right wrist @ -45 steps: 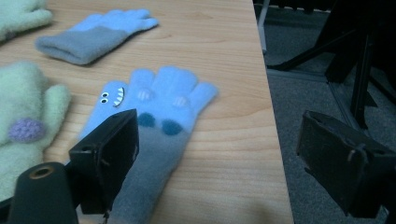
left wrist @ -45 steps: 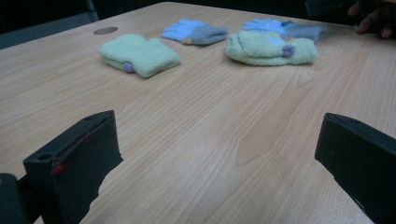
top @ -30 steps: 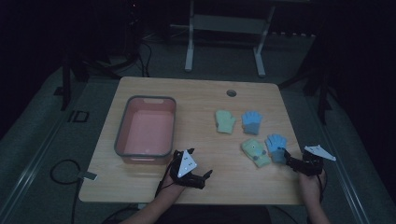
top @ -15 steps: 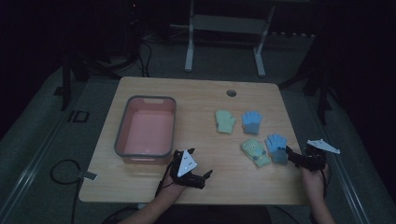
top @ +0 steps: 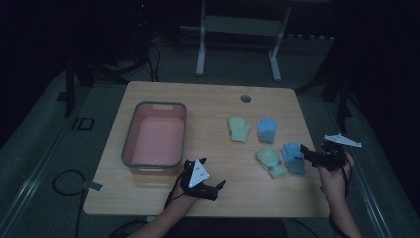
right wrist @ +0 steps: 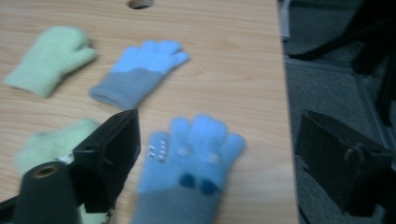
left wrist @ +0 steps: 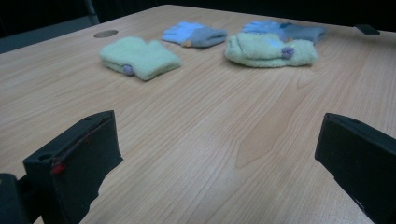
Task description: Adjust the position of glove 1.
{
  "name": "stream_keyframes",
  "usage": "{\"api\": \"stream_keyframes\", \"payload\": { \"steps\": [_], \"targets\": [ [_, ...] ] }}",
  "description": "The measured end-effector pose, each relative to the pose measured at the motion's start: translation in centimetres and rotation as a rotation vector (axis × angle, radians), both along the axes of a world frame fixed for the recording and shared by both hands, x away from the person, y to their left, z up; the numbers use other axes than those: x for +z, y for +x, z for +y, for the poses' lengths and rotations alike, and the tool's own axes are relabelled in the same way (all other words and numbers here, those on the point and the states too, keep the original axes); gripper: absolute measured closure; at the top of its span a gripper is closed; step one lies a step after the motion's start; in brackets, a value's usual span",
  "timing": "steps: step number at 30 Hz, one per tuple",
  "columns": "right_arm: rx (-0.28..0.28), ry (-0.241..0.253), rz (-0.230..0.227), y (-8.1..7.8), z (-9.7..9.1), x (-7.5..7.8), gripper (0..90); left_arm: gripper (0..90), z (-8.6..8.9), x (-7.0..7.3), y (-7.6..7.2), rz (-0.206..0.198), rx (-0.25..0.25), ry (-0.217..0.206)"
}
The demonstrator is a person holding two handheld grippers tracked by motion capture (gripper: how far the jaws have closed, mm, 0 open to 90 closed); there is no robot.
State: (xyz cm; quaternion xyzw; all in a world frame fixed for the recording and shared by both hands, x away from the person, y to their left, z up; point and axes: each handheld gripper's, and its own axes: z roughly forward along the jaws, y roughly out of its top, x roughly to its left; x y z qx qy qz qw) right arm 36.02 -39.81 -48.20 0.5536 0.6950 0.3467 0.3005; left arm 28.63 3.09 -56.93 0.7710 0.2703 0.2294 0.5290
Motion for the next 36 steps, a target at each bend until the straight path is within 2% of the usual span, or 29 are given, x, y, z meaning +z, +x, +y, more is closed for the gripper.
{"api": "stream_keyframes", "payload": {
  "steps": [2, 7, 13, 20, 23, 36],
  "targets": [
    [0.008, 0.005, -0.012, 0.2, 0.6, 0.3, 12.3, 0.2, 0.0, 0.0, 0.0, -0.001, -0.001, 0.003],
    [0.018, -0.026, -0.013, 1.1, 2.2, 0.9, 11.3, 0.2, 0.0, 0.0, 0.0, -0.001, -0.002, 0.005],
    [0.07, -0.005, -0.016, 1.8, 3.6, 1.8, 13.4, 0.2, -0.1, 0.0, 0.0, -0.002, -0.002, 0.007],
    [0.095, 0.002, -0.013, 3.1, 5.1, 2.7, 14.9, 0.1, -0.1, 0.0, 0.0, -0.001, -0.003, 0.007],
    [0.11, -0.009, -0.007, 3.6, 5.8, 3.0, 16.5, 0.2, -0.1, 0.0, 0.0, 0.0, -0.003, 0.009],
    [0.171, 0.003, -0.015, 5.8, 9.3, 3.6, 26.6, 0.2, -0.1, 0.0, -0.1, -0.005, 0.0, 0.013]
  ]
}}
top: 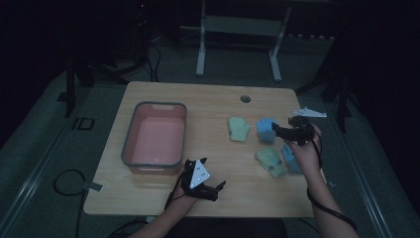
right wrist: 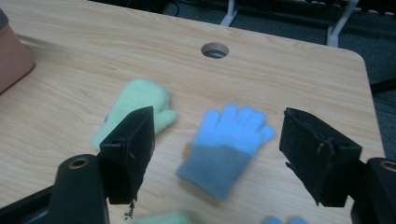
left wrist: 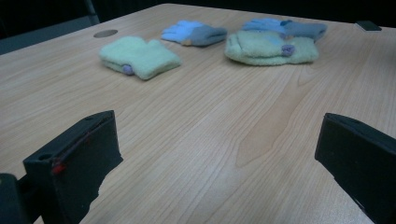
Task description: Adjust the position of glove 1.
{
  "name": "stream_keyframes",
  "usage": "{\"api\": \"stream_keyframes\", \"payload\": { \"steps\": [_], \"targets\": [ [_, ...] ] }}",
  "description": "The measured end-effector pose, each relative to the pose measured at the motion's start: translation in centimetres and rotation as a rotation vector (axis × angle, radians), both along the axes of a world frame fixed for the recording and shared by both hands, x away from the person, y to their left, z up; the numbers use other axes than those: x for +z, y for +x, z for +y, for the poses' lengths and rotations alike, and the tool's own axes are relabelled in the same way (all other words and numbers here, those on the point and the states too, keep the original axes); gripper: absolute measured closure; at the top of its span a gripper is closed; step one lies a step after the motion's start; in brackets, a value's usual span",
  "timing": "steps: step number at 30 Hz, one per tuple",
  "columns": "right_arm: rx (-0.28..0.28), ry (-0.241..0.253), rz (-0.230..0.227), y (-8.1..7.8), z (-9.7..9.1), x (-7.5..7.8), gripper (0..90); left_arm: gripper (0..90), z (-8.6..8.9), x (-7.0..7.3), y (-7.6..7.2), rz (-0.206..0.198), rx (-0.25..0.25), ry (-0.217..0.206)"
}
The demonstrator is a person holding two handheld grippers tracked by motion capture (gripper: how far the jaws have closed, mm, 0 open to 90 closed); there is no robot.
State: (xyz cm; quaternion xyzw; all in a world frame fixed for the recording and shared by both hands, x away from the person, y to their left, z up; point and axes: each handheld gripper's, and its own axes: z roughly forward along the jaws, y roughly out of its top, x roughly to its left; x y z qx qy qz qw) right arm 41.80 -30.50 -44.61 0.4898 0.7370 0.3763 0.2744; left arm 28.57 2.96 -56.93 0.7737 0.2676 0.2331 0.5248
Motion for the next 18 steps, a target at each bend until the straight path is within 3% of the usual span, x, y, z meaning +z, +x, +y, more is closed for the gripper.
{"api": "stream_keyframes", "payload": {
  "steps": [9, 18],
  "targets": [
    [0.036, 0.004, 0.027, 1.8, 2.6, 0.0, 28.0, 0.1, 0.0, 0.0, 0.0, 0.0, -0.001, 0.002],
    [0.072, -0.011, 0.062, 3.2, 4.7, -1.3, 35.4, 0.2, 0.0, 0.0, 0.0, -0.001, -0.004, 0.0]
  ]
}}
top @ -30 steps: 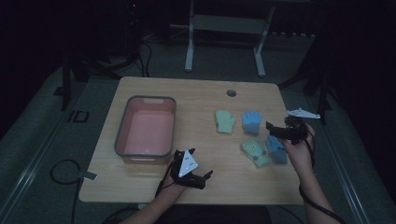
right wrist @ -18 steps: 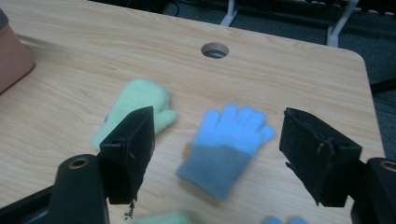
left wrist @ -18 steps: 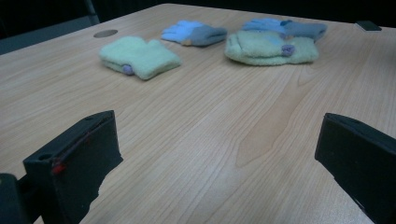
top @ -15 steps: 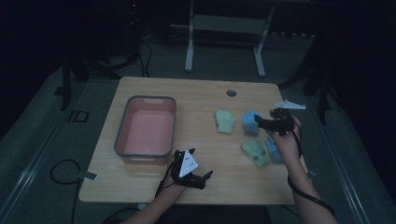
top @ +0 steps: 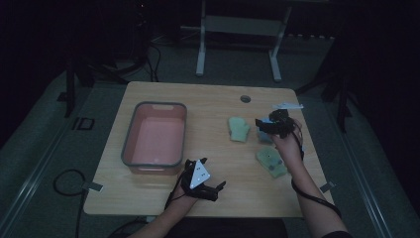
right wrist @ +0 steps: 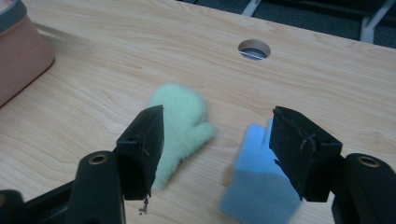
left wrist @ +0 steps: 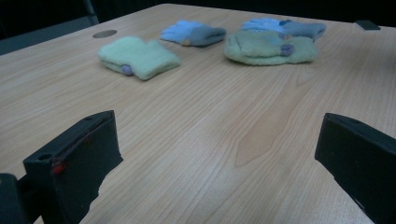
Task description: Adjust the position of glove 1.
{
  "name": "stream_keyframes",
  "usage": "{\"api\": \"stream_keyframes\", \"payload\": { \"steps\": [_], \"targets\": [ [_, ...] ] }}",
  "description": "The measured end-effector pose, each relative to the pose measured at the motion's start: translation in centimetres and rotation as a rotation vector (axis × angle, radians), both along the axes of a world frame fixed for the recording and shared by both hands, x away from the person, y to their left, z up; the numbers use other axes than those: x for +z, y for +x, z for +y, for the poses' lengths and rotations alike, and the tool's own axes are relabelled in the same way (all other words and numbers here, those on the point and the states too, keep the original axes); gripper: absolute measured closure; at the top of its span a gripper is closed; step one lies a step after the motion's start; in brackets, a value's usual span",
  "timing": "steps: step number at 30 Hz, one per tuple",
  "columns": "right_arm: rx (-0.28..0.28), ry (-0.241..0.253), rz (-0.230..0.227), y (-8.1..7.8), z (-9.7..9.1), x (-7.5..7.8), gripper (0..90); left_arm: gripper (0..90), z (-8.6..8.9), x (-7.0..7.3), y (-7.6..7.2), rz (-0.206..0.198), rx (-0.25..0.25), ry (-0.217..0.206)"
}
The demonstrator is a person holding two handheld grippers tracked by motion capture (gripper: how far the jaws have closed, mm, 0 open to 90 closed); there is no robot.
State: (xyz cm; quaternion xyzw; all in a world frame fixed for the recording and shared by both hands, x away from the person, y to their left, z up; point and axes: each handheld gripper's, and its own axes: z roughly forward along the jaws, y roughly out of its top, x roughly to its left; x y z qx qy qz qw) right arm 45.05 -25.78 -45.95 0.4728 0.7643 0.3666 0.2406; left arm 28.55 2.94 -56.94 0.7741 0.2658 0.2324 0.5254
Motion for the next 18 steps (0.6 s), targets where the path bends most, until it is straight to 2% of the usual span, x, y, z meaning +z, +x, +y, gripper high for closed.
{"api": "stream_keyframes", "payload": {
  "steps": [7, 12, 18],
  "targets": [
    [0.046, 0.016, 0.041, 1.3, 1.4, -1.4, 39.5, 0.2, 0.0, 0.0, 0.0, 0.001, -0.001, 0.0],
    [0.075, 0.023, 0.088, 2.5, 2.4, -2.8, 45.0, 0.2, 0.0, 0.0, 0.0, 0.001, -0.002, 0.0],
    [0.113, 0.001, 0.118, 3.4, 3.9, -4.3, 48.8, 0.2, 0.1, 0.0, 0.1, 0.006, -0.007, -0.002]
  ]
}}
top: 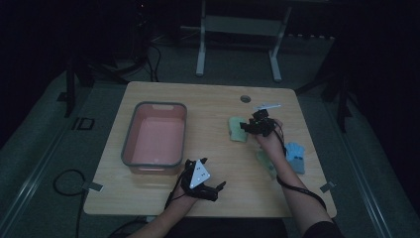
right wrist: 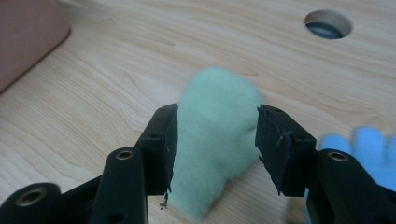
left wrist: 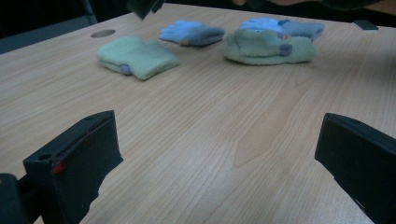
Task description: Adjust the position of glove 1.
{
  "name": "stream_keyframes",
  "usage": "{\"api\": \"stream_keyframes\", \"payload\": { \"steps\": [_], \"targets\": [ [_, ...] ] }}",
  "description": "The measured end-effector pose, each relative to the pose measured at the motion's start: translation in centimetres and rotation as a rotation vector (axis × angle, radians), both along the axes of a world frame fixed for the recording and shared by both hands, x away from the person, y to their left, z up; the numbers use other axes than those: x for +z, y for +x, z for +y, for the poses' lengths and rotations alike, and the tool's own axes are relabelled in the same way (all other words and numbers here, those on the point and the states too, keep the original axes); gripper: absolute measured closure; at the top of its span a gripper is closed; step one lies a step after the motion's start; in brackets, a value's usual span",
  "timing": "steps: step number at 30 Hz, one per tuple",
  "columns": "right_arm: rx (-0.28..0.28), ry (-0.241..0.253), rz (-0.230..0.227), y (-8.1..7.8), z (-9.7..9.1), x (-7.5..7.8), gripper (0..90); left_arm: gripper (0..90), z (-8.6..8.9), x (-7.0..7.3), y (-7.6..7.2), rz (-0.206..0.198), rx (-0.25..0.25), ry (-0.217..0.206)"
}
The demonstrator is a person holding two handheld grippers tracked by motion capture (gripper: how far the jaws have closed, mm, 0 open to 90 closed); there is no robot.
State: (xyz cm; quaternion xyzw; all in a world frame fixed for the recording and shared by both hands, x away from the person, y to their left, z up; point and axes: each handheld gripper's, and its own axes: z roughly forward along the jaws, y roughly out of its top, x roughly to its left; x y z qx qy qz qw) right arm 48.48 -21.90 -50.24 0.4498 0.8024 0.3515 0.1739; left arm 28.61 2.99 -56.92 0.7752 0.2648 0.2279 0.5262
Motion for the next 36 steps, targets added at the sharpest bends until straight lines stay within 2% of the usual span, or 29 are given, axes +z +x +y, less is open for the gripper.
{"api": "stream_keyframes", "payload": {
  "steps": [5, 8, 14, 19, 23, 29, 32, 36],
  "targets": [
    [0.015, -0.032, 0.01, 0.6, 1.1, -1.1, 53.6, 0.1, 0.0, 0.0, 0.0, -0.001, -0.003, -0.001],
    [0.018, -0.031, 0.027, 1.2, 1.5, -1.8, 54.4, 0.1, 0.0, 0.0, 0.0, -0.003, -0.003, -0.001],
    [0.026, -0.069, 0.046, 2.2, 2.2, -3.0, 56.4, 0.2, 0.0, 0.0, 0.0, 0.001, -0.002, -0.001],
    [0.008, -0.078, 0.076, 2.9, 2.5, -3.9, 56.6, 0.2, 0.1, 0.0, 0.1, 0.008, -0.001, -0.012],
    [0.017, -0.097, 0.069, 3.0, 2.7, -4.1, 60.0, 0.2, 0.0, 0.0, 0.0, 0.0, -0.001, -0.004],
    [-0.009, -0.1, 0.056, 2.8, 3.0, -4.2, 80.4, 0.2, 0.0, 0.0, 0.0, -0.005, 0.001, 0.002],
    [-0.025, -0.084, 0.061, 2.7, 2.9, -4.0, 84.0, 0.1, 0.0, 0.0, 0.0, -0.004, 0.002, 0.001],
    [-0.029, -0.061, 0.051, 2.3, 2.7, -2.9, 85.1, 0.1, 0.0, 0.0, 0.0, -0.001, 0.0, 0.002]
  ]
}}
